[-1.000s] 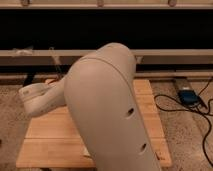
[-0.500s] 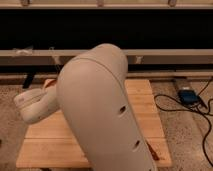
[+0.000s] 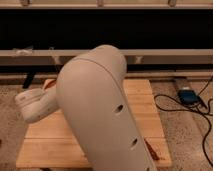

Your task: Stand the bottle upright

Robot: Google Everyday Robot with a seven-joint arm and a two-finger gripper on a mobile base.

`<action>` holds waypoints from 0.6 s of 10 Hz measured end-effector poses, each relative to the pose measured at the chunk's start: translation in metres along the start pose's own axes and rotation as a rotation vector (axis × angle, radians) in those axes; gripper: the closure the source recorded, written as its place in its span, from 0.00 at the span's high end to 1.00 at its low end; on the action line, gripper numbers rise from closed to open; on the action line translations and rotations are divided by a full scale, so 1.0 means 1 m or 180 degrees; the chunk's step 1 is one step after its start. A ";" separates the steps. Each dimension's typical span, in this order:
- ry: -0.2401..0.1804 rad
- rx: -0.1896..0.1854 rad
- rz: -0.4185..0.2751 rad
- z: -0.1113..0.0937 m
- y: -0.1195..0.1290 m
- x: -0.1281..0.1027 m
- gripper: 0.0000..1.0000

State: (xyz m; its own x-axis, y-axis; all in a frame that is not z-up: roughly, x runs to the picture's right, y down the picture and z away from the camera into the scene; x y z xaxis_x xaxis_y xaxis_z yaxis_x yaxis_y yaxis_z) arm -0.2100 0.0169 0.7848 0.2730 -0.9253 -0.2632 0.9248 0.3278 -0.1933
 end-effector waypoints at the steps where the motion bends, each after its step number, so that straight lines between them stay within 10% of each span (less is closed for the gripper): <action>1: -0.0019 0.0004 0.0017 0.000 0.002 0.003 0.80; 3: -0.0145 0.0046 0.0085 -0.002 0.005 0.014 0.80; 6: -0.0848 0.0188 0.0345 0.014 0.023 0.045 0.80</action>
State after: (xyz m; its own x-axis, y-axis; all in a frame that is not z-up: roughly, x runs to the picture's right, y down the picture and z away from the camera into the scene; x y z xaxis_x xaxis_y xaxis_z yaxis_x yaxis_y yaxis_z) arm -0.1723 -0.0198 0.7812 0.4238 -0.9055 -0.0202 0.8981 0.4230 -0.1203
